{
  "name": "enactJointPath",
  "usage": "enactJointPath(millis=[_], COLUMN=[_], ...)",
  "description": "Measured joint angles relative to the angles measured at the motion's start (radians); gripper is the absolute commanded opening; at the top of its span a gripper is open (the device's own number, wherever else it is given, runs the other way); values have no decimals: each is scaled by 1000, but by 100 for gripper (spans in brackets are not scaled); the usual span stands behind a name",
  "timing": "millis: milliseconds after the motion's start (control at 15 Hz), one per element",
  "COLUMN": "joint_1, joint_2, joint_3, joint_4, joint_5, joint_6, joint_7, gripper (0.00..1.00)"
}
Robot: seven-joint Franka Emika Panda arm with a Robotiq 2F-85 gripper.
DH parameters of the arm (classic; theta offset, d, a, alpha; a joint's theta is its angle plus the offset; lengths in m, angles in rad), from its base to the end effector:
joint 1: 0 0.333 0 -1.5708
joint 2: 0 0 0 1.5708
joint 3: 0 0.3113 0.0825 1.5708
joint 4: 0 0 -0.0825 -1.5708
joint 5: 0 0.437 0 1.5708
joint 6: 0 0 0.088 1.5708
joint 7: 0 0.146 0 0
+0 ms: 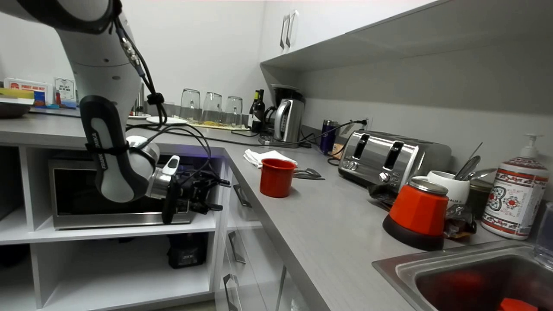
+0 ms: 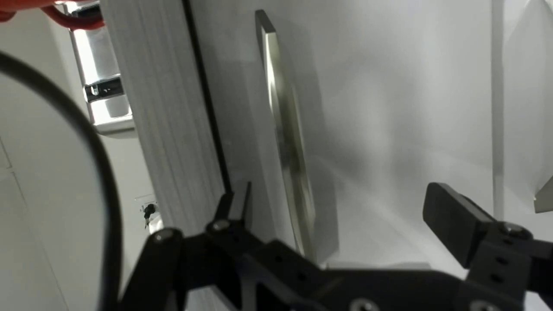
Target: Open the topmost drawer, take out the towel and place it on the counter then close the drawer
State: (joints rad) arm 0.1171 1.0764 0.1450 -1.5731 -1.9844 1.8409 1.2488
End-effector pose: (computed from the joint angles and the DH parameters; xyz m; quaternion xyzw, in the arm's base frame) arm 0.6933 0.0682 -0.0326 0.7395 0.1847 0.2729 0.5870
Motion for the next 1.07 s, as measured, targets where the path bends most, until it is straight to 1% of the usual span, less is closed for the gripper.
enactJointPath(millis=[333, 800, 867, 933, 1067], joint_1=[0, 1, 1, 1, 1], joint_2=[64, 123, 130, 136, 147], joint_3=[-13, -31, -34, -37, -43], joint_4=[94, 204, 217, 230, 254], joint_5=[22, 67, 75, 83, 98], joint_6=[-18, -24, -25, -26, -28], joint_7=[-3, -26, -30, -34, -43], gripper=[100, 100, 91, 72, 58])
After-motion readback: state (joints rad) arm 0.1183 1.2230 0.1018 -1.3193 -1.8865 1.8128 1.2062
